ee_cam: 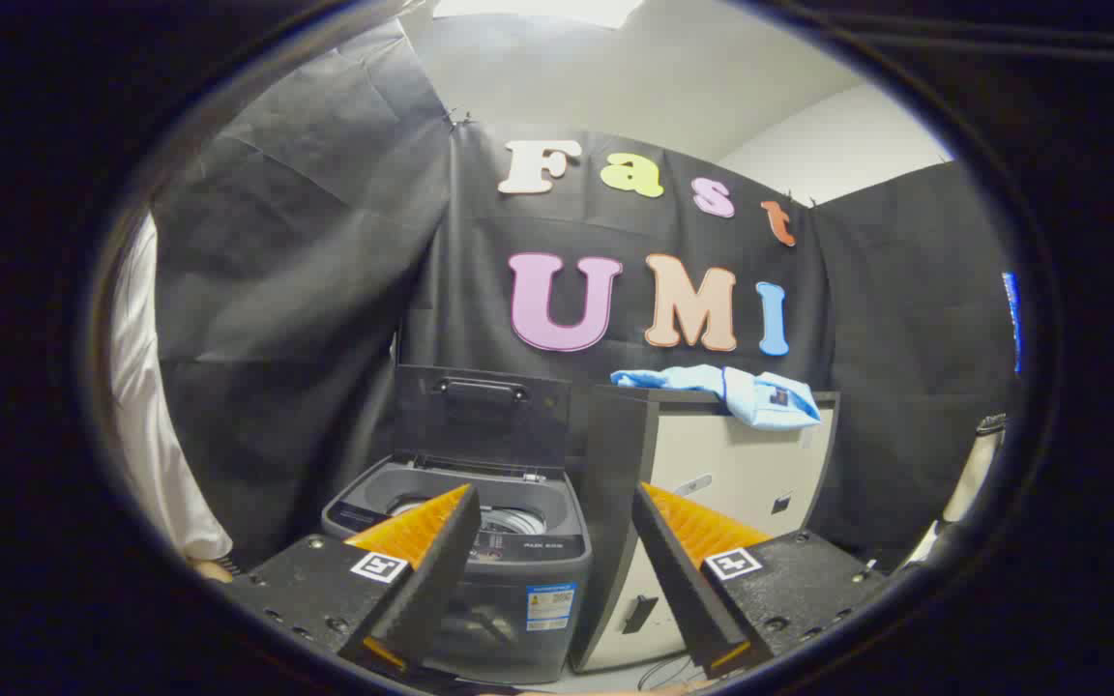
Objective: Put the clothes into the washing machine and then close the washing machine lid.
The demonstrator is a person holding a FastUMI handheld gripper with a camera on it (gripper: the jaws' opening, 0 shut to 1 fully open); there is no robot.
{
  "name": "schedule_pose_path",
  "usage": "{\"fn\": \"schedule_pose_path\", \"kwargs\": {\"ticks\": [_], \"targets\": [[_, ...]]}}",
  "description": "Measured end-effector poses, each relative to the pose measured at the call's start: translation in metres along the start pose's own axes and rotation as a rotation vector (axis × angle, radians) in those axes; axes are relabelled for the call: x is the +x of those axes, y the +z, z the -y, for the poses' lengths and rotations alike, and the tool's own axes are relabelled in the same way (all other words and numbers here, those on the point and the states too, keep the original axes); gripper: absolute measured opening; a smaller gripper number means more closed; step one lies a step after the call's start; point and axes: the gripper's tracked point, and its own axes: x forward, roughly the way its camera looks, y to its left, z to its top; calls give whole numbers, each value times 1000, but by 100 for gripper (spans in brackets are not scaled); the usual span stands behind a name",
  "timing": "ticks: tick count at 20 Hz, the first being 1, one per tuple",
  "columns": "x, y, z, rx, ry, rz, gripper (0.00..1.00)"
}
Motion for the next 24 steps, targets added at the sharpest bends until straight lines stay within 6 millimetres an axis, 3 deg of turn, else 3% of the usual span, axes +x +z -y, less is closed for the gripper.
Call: {"fn": "schedule_pose_path", "kwargs": {"ticks": [24], "targets": [[0, 10, 38, 19, -109, 12, 96]]}}
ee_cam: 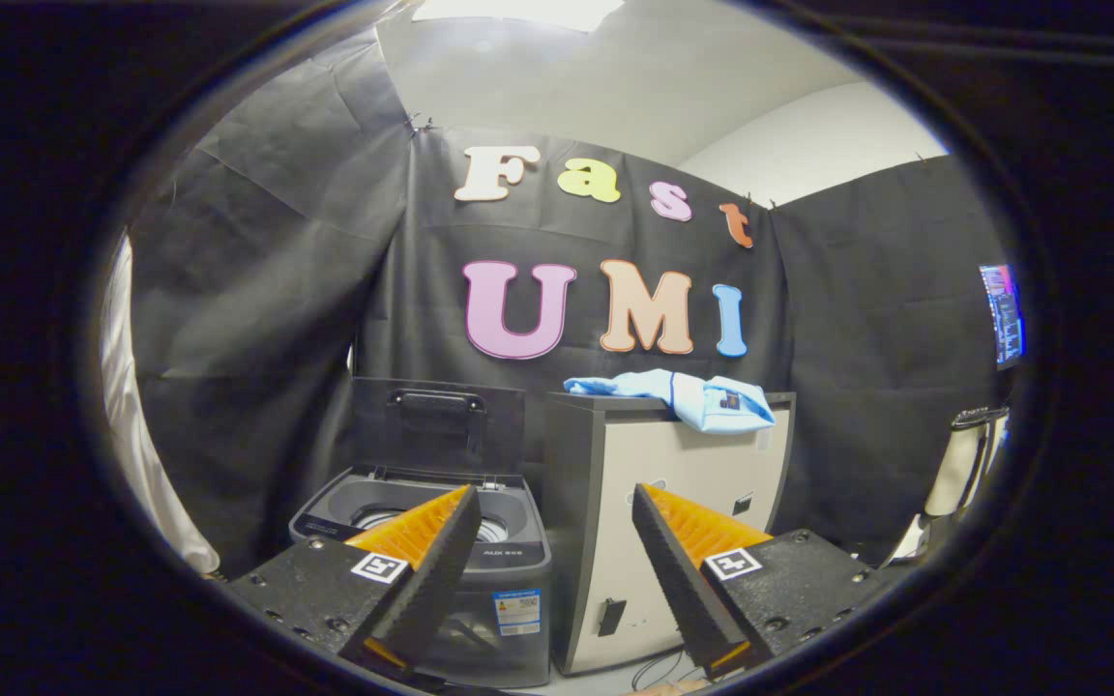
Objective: Put the clothes into the washing machine and then close the washing machine lid.
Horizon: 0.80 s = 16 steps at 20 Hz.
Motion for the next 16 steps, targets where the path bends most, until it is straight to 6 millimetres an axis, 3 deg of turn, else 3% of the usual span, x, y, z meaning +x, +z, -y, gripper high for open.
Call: {"fn": "schedule_pose_path", "kwargs": {"ticks": [9, 16], "targets": [[22, 15, 32, 3, -12, 3, 96], [56, 18, 67, 42, -23, -46, 96]]}}
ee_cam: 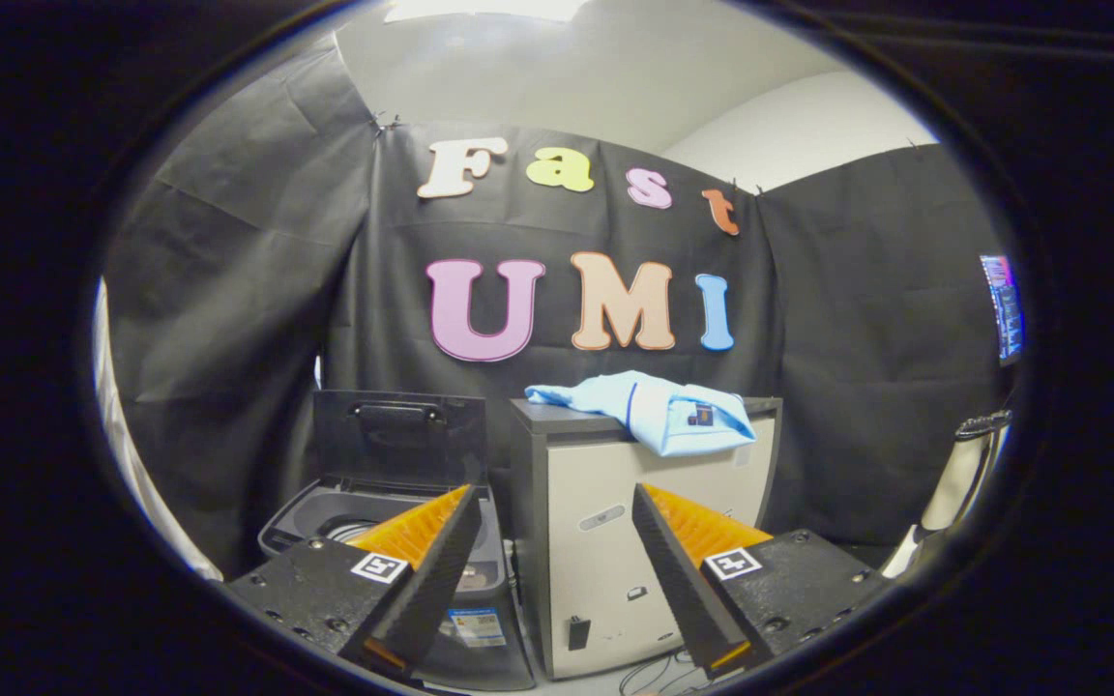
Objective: Put the clothes into the washing machine and then close the washing machine lid.
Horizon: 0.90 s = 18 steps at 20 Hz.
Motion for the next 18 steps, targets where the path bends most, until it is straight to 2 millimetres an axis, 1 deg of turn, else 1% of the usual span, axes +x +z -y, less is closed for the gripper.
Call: {"fn": "schedule_pose_path", "kwargs": {"ticks": [2, 5, 12, 15, 18], "targets": [[11, 4, 6, 2, 1, -10, 96], [25, 14, 12, -6, 0, -3, 96], [46, 39, 21, -29, -9, 19, 96], [66, 51, 32, -14, -23, -15, 96], [99, 54, 51, -4, -47, -106, 96]]}}
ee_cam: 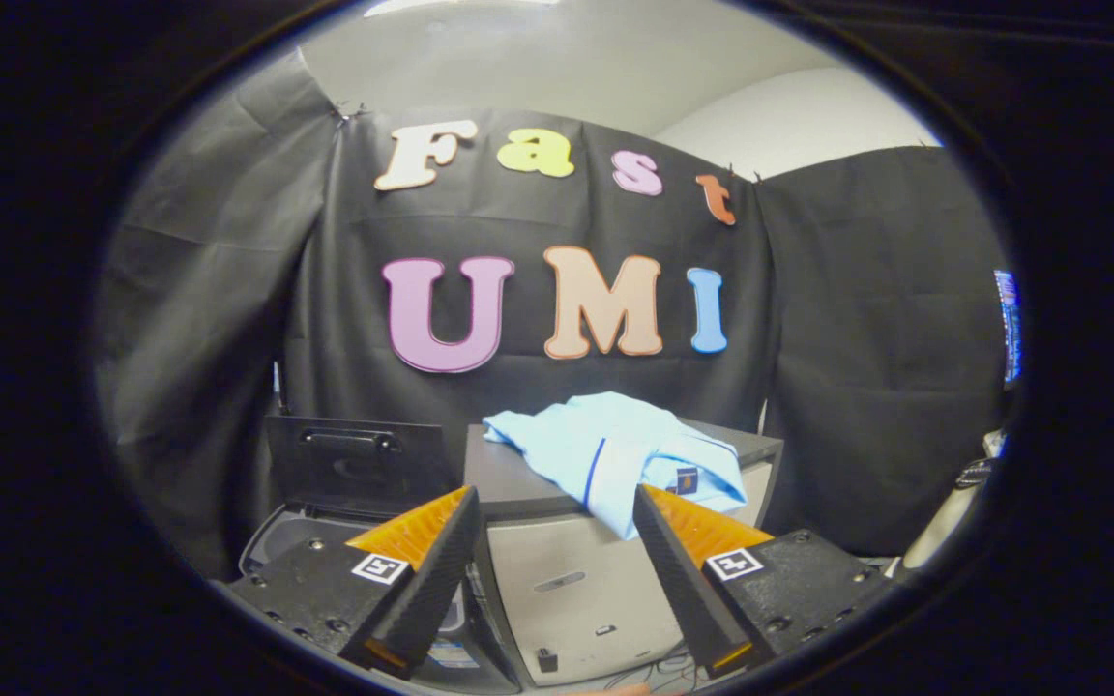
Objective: Put the clothes into the washing machine and then close the washing machine lid.
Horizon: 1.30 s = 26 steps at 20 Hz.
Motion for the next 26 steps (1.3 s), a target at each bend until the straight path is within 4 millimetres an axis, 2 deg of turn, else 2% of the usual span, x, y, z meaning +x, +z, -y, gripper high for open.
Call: {"fn": "schedule_pose_path", "kwargs": {"ticks": [8, 11, 15, 19, 21, 22, 26], "targets": [[98, 8, 44, -84, -27, -148, 97], [133, 8, 55, -93, -13, -183, 97], [174, -7, 70, -91, -12, -272, 97], [194, -34, 74, -150, -6, -362, 97], [197, -31, 72, -126, 8, -340, 96], [195, -37, 72, -117, 14, -358, 94], [193, -39, 71, -45, 32, -351, 94]]}}
